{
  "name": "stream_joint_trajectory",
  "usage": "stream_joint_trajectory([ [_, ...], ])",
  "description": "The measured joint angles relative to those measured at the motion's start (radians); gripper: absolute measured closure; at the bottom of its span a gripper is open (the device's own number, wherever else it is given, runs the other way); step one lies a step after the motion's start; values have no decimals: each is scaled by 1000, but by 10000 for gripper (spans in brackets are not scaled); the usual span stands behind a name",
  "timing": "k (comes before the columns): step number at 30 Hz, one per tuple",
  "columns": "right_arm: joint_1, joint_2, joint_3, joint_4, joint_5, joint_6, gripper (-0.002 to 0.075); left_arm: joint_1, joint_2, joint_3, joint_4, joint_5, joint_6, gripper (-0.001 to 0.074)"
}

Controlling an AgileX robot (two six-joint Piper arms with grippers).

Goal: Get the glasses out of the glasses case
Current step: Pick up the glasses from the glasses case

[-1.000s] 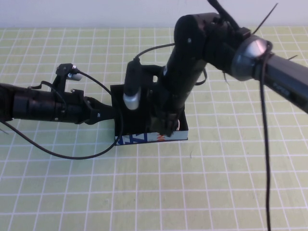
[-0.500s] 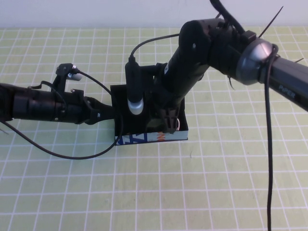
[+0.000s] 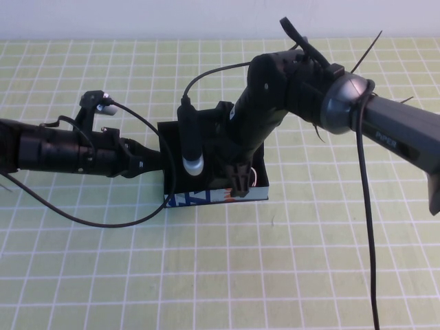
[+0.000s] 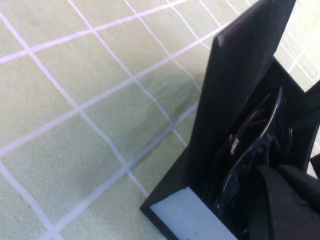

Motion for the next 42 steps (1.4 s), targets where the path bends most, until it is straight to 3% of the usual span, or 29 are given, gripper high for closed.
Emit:
stream_joint_trajectory([
  [42, -5, 63, 0, -35, -54, 0, 433, 0, 0, 0, 0, 0, 0, 739],
])
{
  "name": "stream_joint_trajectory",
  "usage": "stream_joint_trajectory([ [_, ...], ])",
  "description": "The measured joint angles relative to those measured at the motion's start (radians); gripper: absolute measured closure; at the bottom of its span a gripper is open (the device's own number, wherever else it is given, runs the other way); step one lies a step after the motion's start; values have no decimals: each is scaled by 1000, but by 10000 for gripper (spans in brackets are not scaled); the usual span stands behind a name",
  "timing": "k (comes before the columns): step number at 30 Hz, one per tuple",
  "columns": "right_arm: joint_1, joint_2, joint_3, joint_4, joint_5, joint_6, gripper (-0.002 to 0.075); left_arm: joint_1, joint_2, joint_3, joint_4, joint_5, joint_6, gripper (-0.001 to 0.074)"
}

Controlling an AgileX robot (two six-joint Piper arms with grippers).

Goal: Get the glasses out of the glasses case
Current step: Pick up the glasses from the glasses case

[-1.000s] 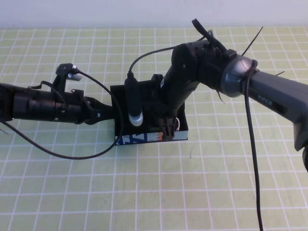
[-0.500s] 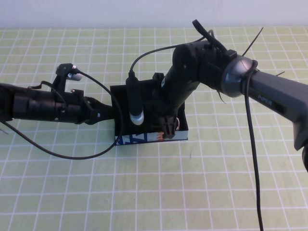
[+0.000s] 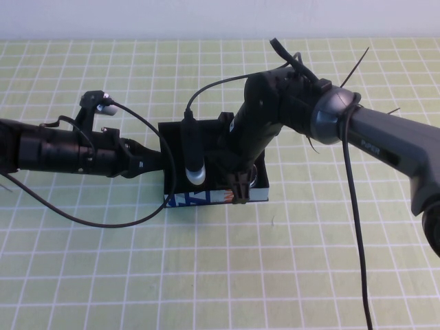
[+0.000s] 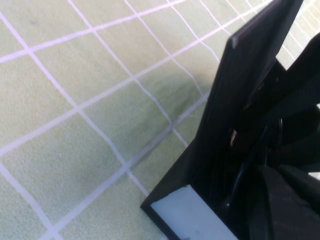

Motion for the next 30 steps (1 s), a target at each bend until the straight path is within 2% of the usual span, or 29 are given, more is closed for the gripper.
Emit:
stream_joint_trajectory([
  [9, 0, -6, 0, -2, 7, 0, 550, 0, 0, 0, 4, 0, 0, 739],
  [15, 0, -8, 0, -2, 7, 0, 601, 0, 0, 0, 4, 0, 0, 739],
  [19, 0, -12, 0, -2, 7, 0, 679, 0, 0, 0, 4, 4, 0, 739],
  [30, 0, -30, 0, -14, 29, 60, 690, 0, 0, 0, 7, 19, 0, 739],
])
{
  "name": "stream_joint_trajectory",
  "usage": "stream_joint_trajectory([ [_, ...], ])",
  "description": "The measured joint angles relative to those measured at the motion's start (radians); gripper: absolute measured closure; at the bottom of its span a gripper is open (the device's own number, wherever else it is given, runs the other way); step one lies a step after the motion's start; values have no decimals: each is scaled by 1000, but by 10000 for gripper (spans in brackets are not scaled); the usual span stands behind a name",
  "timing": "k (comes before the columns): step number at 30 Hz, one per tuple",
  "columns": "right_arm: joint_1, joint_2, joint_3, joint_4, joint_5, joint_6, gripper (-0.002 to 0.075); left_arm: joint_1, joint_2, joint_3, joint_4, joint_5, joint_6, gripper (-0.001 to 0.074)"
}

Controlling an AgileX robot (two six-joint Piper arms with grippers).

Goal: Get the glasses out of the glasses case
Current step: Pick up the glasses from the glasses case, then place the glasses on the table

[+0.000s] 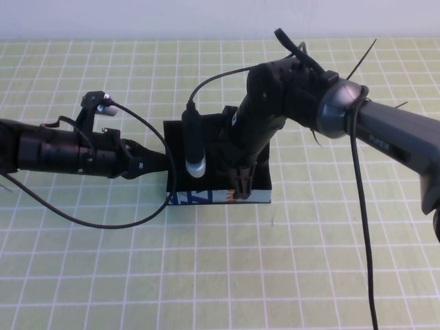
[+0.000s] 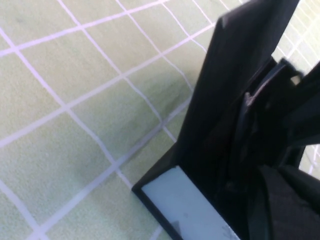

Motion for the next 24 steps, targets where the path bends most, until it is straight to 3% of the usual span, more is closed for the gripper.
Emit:
stream_joint_trajectory([
  [12, -6, -129, -11, 0, 96, 121, 692, 0, -22, 0, -6, 46, -2, 739],
  [24, -46, -293, -28, -60, 214, 664, 692, 0, -232, 0, 7, 22, -8, 739],
])
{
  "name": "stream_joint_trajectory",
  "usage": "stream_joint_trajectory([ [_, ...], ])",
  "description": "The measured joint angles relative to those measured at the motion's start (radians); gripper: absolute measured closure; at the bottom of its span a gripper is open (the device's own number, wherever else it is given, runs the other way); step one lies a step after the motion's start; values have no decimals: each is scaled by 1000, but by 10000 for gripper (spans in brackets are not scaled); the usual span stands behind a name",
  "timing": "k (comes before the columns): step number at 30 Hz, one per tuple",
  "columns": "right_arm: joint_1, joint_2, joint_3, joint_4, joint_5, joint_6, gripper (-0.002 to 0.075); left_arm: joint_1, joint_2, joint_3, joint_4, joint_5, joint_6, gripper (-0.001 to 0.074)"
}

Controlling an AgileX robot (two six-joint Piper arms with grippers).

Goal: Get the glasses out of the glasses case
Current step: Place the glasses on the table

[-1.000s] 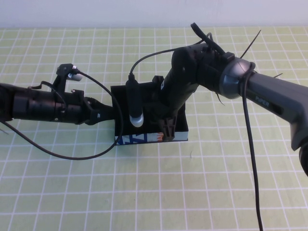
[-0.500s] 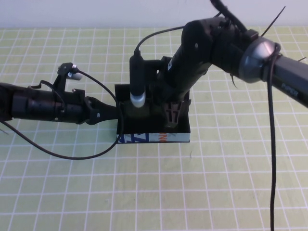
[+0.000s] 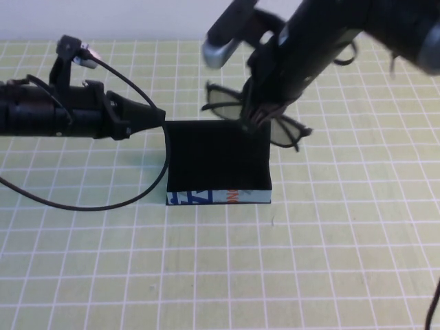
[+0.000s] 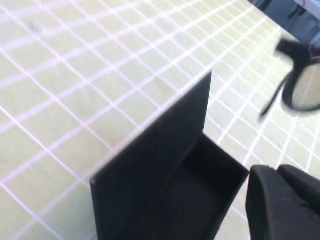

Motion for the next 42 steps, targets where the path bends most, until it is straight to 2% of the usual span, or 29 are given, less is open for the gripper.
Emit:
stream_joint_trajectory([
  [6, -124, -102, 62, -2, 37, 257, 692, 0, -68, 0, 11, -32, -26, 739],
  [11, -233, -206, 254, 1, -60, 417, 692, 0, -109, 0, 26, -65, -53, 739],
  [15, -283, -270, 445, 95, -171, 469, 692, 0, -137, 0, 49, -87, -72, 739],
  [21, -288, -249, 615, 230, -310, 481, 692, 0, -164, 0, 71, -154, -109, 739],
  [30, -288, -82, 631, 315, -439, 502, 692, -16, -168, 0, 121, -144, -126, 739],
  [39, -288, -19, 631, 325, -468, 502, 692, -16, -168, 0, 153, -135, -143, 739],
  [42, -288, -19, 631, 325, -467, 502, 671, -16, -168, 0, 154, -131, -143, 739],
])
